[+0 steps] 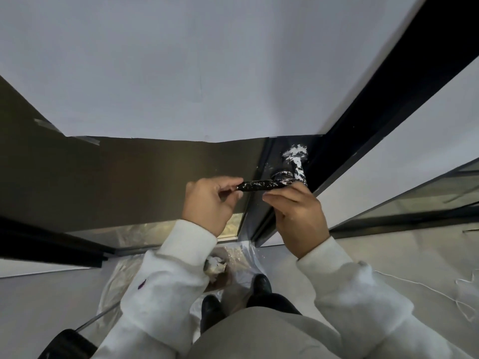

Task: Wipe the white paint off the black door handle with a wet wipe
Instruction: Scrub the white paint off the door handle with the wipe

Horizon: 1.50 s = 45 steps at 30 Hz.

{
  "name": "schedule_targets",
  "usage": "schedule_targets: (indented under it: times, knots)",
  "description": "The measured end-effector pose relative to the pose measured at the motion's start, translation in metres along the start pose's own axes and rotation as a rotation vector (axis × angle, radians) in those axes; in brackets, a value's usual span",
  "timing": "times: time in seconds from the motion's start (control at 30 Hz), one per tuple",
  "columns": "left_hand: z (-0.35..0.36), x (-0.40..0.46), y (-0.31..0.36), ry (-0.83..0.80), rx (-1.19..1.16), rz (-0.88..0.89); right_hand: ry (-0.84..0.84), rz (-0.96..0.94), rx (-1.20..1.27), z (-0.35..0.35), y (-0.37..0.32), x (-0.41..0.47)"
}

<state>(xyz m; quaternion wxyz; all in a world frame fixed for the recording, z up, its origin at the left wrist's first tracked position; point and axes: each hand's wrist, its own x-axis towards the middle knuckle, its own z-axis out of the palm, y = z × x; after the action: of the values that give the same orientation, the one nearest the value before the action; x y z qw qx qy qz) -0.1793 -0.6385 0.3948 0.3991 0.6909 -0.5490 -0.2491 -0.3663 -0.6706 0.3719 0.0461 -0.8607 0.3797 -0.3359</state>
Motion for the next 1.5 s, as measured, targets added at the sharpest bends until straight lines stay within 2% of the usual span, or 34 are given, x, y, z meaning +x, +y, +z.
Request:
schedule_targets:
  times: [0.13, 0.27, 0.33, 0.5, 0.53, 0.67, 0.83, 0.9, 0.97, 1.1, 1.23, 1.37, 1.5]
  knots:
    - [0.0, 0.004, 0.004, -0.018, 0.076, 0.028, 0.127, 0.063, 0.061, 0.006, -0.014, 0.003]
    - [0.0, 0.005, 0.001, -0.016, 0.02, 0.036, 0.168, 0.077, 0.091, 0.008, -0.015, 0.01]
    - [0.003, 0.006, 0.002, 0.013, -0.061, -0.03, 0.159, 0.106, 0.099, 0.007, -0.02, 0.008]
    - [0.011, 0.017, -0.003, 0.001, -0.265, -0.266, 0.294, 0.174, 0.099, -0.022, -0.024, 0.03]
    - [0.013, 0.019, -0.004, 0.005, -0.364, -0.34, 0.26, 0.179, 0.107, -0.02, -0.021, 0.037]
    - [0.017, 0.018, -0.002, 0.057, -0.736, -0.56, -0.099, 0.039, 0.063, 0.015, -0.015, 0.044]
    - [0.014, 0.011, -0.002, 0.08, -0.797, -0.529, -0.227, -0.178, 0.138, 0.031, -0.029, 0.046]
    - [0.01, 0.01, -0.003, 0.067, -0.772, -0.487, -0.204, -0.179, 0.111, 0.027, -0.025, 0.039]
    - [0.005, 0.007, -0.004, 0.045, -0.699, -0.407, -0.118, -0.08, 0.092, 0.019, -0.014, 0.032]
    - [0.003, 0.003, 0.0, -0.048, -0.311, -0.128, -0.085, -0.061, 0.052, 0.011, -0.006, 0.024]
    - [0.007, 0.004, 0.019, -0.126, 0.177, 0.143, -0.023, 0.015, 0.031, -0.006, 0.001, 0.014]
    - [0.017, 0.011, 0.034, -0.201, 0.367, 0.156, 0.024, 0.199, 0.139, -0.022, 0.009, -0.004]
    - [0.02, 0.015, 0.048, -0.26, 0.415, 0.088, -0.033, 0.149, 0.068, -0.016, 0.007, -0.001]
